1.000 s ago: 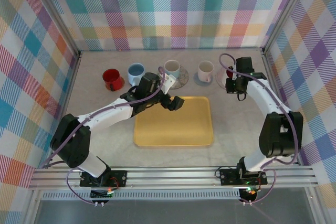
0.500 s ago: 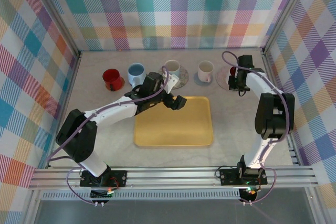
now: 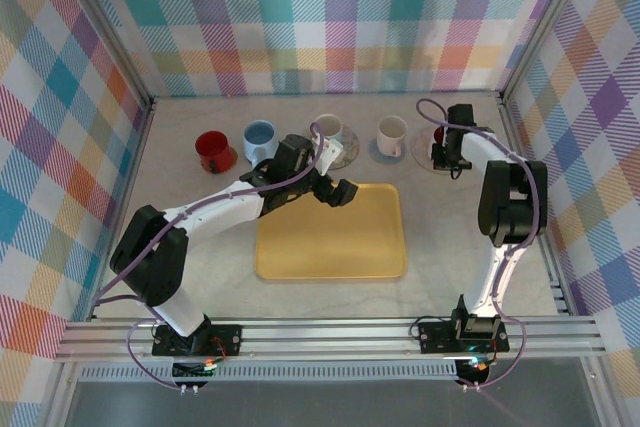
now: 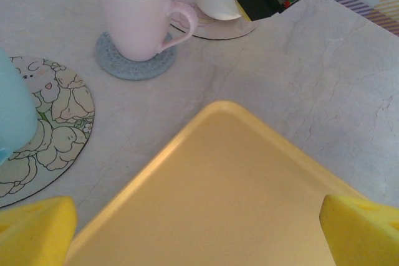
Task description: Place the cup by the coaster
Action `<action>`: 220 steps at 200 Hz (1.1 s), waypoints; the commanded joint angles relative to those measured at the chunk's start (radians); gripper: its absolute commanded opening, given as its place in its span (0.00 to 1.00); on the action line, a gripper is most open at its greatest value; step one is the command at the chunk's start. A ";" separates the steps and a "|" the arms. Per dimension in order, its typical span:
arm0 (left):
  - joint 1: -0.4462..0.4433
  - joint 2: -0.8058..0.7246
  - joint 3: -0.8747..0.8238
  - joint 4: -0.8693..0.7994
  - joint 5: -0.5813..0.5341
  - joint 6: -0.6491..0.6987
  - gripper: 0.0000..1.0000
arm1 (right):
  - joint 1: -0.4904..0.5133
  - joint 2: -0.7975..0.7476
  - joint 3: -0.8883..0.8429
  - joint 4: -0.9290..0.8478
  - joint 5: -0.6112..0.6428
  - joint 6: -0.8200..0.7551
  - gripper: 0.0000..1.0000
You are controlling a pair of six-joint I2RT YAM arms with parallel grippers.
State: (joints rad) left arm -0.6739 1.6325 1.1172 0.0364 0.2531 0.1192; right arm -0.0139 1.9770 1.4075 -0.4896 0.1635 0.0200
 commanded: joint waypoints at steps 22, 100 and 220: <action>-0.018 0.004 0.026 0.017 0.017 -0.009 1.00 | -0.008 0.006 0.046 0.071 0.024 -0.047 0.04; -0.024 0.006 0.030 0.012 0.013 -0.012 1.00 | -0.007 0.019 0.033 0.069 0.031 -0.050 0.22; -0.038 -0.011 0.028 0.012 0.002 -0.017 1.00 | -0.005 -0.089 -0.014 0.036 -0.012 -0.017 0.49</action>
State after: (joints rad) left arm -0.6933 1.6329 1.1175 0.0360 0.2523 0.1154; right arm -0.0139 1.9697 1.4067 -0.4492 0.1852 -0.0147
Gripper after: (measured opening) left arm 0.996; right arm 0.466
